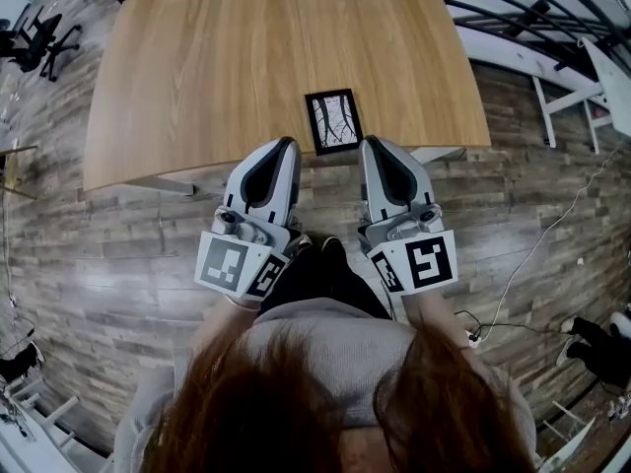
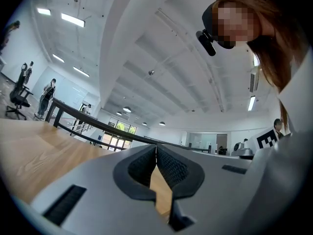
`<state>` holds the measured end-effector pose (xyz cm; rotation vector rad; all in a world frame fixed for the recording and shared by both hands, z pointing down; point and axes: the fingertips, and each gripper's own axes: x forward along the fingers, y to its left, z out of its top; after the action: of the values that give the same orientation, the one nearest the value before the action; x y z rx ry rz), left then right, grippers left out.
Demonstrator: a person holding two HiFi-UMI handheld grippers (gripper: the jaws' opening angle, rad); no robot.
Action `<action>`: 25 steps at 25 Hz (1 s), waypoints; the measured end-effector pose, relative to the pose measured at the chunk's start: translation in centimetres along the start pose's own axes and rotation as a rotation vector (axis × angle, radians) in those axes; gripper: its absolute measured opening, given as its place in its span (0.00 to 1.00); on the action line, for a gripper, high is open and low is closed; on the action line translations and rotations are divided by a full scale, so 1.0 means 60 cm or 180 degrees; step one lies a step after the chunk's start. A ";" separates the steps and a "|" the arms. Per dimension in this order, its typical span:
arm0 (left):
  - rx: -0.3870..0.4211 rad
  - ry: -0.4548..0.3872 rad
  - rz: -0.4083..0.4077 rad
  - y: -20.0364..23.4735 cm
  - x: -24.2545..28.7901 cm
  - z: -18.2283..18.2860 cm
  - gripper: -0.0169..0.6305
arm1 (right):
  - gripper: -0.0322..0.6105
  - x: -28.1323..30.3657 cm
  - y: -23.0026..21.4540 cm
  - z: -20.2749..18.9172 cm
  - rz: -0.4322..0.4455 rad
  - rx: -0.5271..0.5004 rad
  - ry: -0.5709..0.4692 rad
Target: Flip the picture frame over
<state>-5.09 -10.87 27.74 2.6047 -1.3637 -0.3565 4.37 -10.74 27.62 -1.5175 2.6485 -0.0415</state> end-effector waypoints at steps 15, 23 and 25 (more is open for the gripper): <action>0.0046 -0.0010 -0.0078 -0.026 -0.001 0.015 0.04 | 0.07 0.001 0.004 0.020 0.0099 0.0171 0.0068; -0.0024 -0.0044 -0.0024 -0.022 -0.004 0.015 0.04 | 0.07 0.001 0.009 0.023 0.0111 0.0182 0.0058; -0.0033 -0.0043 -0.0015 -0.023 -0.005 0.013 0.04 | 0.07 -0.001 0.008 0.023 0.0107 0.0177 0.0056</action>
<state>-4.39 -9.90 26.65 2.6023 -1.3566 -0.3814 4.12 -10.42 26.23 -1.4621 2.6621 -0.1258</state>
